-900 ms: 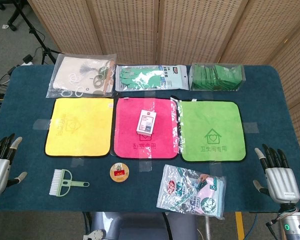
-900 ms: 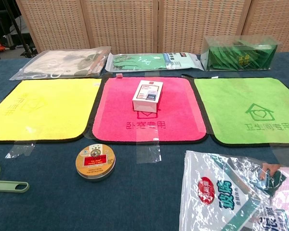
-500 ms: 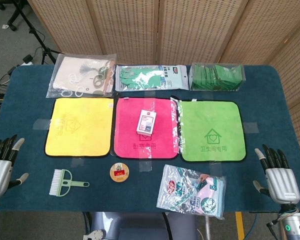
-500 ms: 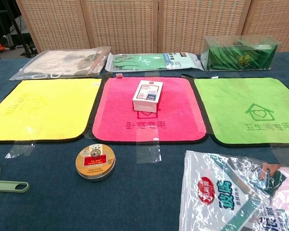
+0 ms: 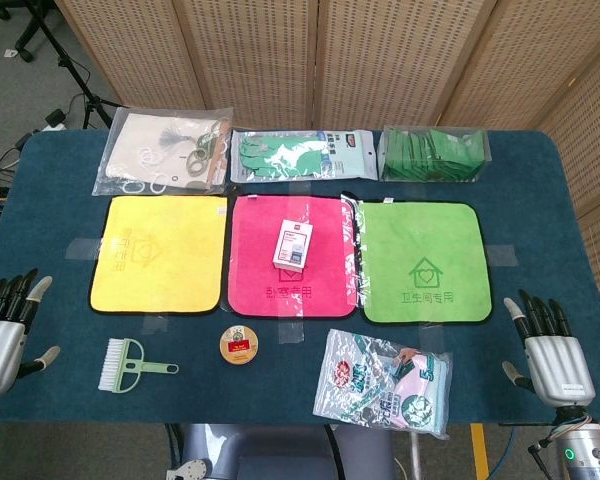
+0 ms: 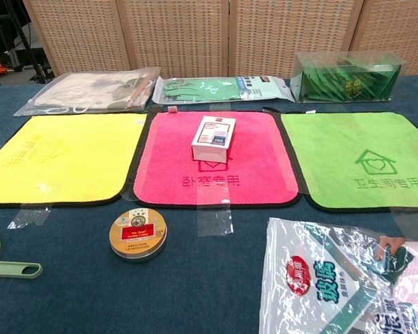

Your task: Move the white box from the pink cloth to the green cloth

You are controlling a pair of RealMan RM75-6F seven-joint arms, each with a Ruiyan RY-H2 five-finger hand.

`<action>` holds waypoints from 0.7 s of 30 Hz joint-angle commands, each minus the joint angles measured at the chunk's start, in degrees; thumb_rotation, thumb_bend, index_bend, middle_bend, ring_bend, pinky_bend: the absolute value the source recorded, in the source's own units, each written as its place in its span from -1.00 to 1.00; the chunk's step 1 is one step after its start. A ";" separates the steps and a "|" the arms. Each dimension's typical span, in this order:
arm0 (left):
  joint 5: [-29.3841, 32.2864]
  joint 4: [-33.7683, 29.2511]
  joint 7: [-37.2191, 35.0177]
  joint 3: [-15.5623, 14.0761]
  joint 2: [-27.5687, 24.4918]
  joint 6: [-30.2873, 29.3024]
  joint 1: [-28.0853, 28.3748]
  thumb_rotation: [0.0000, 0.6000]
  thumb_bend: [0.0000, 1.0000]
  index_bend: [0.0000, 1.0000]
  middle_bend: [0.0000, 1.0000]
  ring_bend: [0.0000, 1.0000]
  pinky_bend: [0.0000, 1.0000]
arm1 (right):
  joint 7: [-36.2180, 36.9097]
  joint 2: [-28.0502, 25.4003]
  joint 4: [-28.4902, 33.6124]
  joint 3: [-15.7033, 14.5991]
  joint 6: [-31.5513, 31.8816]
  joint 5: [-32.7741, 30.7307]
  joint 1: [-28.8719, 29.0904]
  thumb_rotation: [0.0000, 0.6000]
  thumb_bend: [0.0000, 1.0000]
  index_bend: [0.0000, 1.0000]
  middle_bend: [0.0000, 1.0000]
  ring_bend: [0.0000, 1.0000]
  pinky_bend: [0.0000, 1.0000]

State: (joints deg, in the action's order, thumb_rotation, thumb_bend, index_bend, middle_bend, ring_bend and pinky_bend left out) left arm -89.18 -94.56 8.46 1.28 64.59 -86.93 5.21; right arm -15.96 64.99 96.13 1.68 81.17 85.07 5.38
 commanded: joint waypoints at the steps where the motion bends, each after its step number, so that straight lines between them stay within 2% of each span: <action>1: -1.46 0.02 -0.21 -0.06 0.25 -1.10 -0.08 1.00 -0.72 -1.00 -1.00 -1.00 -1.00 | 0.51 -0.07 -0.18 -0.09 -0.03 -0.20 -0.14 1.00 -0.48 -1.00 -1.00 -1.00 -1.00; 21: -1.77 -0.12 -0.17 -0.14 0.41 -1.37 -0.26 1.00 -0.72 -1.00 -1.00 -1.00 -1.00 | 1.55 0.51 0.81 0.60 -0.23 1.30 1.18 1.00 -0.47 -1.00 -1.00 -1.00 -1.00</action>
State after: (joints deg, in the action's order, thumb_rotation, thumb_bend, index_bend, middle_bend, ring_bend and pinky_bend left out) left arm -90.93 -94.68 8.30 1.15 65.00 -88.28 4.95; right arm -14.55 65.38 96.77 2.11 80.84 86.13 6.35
